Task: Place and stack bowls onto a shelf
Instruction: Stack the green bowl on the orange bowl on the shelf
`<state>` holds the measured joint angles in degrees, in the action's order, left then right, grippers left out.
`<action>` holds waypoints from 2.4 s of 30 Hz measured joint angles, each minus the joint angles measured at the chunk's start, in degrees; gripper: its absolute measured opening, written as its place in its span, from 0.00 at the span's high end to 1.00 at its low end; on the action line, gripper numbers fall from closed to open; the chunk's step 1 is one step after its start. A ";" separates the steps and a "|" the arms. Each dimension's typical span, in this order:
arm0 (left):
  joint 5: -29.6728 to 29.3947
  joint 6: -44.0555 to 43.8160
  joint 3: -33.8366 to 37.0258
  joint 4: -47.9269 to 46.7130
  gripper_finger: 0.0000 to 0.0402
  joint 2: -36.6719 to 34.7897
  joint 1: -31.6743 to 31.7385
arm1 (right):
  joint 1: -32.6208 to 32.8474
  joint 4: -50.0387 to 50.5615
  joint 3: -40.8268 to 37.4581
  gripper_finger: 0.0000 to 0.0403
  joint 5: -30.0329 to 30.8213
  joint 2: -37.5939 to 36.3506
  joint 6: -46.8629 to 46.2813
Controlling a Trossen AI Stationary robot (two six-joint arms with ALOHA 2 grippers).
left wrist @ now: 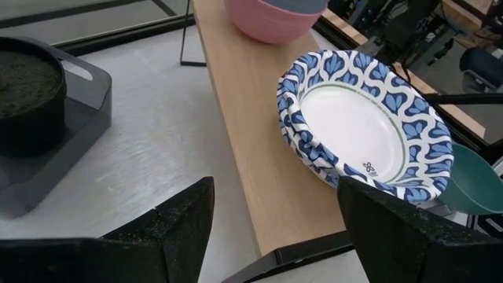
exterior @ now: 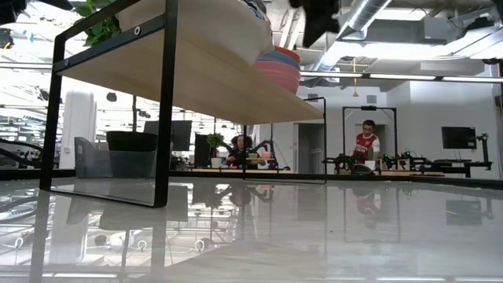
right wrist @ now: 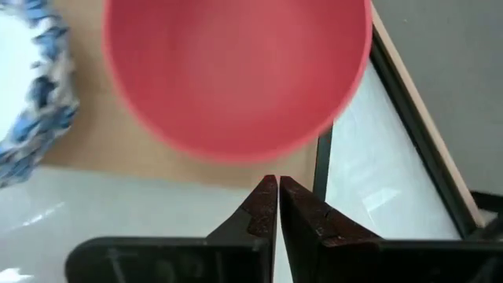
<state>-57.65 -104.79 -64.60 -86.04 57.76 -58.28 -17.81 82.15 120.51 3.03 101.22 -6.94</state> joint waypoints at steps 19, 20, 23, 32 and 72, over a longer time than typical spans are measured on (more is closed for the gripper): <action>0.09 0.00 0.00 0.02 0.37 0.02 0.00 | 25.68 6.82 -19.52 0.63 0.08 -14.63 -23.95; 0.04 0.00 0.00 0.02 0.37 0.02 -0.02 | 27.69 6.84 -22.24 0.60 0.04 -15.43 -26.06; -0.10 0.00 0.00 0.02 0.37 0.02 -0.02 | 33.19 6.79 -31.17 0.51 -0.20 -17.61 -33.13; -1.60 0.00 0.00 0.00 0.37 0.02 -0.01 | 47.94 -14.52 -52.63 0.40 -9.21 -20.38 -47.99; -1.73 -0.48 0.01 -0.52 0.37 0.00 1.65 | 61.29 -37.82 -69.48 0.41 -10.45 -21.58 -66.95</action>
<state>-59.37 -105.27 -64.59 -86.56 57.76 -56.63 43.48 44.33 51.03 -7.42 79.64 -73.89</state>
